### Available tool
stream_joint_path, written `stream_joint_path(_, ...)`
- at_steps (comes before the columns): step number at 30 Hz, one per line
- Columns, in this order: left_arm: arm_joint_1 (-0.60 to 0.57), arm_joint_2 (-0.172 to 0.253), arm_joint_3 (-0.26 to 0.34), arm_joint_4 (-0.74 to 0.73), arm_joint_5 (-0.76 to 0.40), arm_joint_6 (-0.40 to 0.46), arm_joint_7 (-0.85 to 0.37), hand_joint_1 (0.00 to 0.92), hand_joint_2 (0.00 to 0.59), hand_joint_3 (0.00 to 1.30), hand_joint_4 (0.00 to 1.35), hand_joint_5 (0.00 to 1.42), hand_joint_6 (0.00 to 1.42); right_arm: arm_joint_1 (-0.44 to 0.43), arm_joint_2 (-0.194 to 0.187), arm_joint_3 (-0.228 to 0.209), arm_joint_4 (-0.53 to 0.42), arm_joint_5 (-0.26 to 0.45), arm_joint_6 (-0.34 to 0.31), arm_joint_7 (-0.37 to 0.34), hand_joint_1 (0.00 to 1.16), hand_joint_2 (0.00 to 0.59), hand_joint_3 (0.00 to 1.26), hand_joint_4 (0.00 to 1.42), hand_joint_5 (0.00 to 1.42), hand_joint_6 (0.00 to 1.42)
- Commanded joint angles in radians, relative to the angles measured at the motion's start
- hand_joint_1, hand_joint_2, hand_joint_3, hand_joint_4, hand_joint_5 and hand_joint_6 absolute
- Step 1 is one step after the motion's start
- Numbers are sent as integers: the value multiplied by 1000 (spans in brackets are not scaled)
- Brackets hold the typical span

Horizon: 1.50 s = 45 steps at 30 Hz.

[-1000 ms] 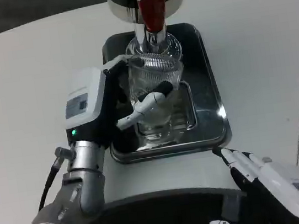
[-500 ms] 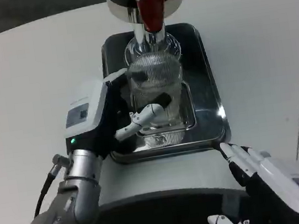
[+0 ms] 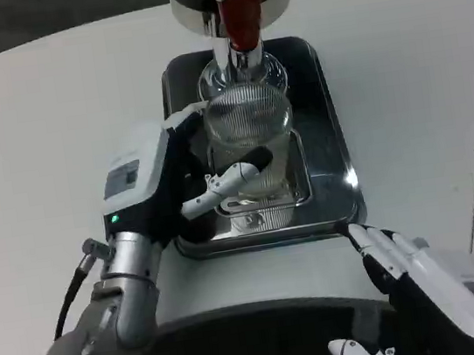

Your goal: Grasp the cup under the faucet to collect the drink, then remove the cup.

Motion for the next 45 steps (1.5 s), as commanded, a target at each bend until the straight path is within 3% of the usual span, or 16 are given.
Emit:
stream_joint_path(1, 2, -17, 1, 39, -4, 71, -59, 0, 82, 347, 300, 707, 1157, 20, 7, 2, -15, 5, -11, -14, 309, 385, 0, 0, 0, 0)
stream_joint_path(10, -4, -22, 21, 39, -29, 66, -99, 0, 66, 331, 275, 697, 1126, 28, 14, -1, -16, 10, -10, -18, 321, 386, 0, 0, 0, 0)
stream_joint_path(12, 1, -20, 27, 37, -41, 53, -110, 0, 35, 318, 258, 673, 1085, 26, 14, -2, -14, 11, -10, -19, 323, 388, 0, 0, 0, 0)
stream_joint_path(15, 26, -7, 55, 30, -79, -16, -163, 0, 1, 300, 238, 617, 969, 20, 13, -5, -9, 15, -10, -19, 327, 389, 0, 0, 0, 0)
stream_joint_path(26, 90, 28, 120, -11, -176, -135, -320, 0, 0, 180, 111, 388, 533, -7, 8, -7, 15, 29, -10, -24, 334, 390, 0, 0, 0, 0)
stream_joint_path(36, 147, 67, 160, -112, -205, -213, -323, 0, 0, 159, 96, 353, 429, -9, 6, -6, 23, 32, -7, -29, 336, 390, 0, 0, 0, 0)
stream_joint_path(45, 194, 123, 265, -278, -346, -270, -506, 0, 0, 120, 63, 237, 196, -17, -5, -13, 37, 32, -6, -27, 336, 390, 0, 0, 0, 0)
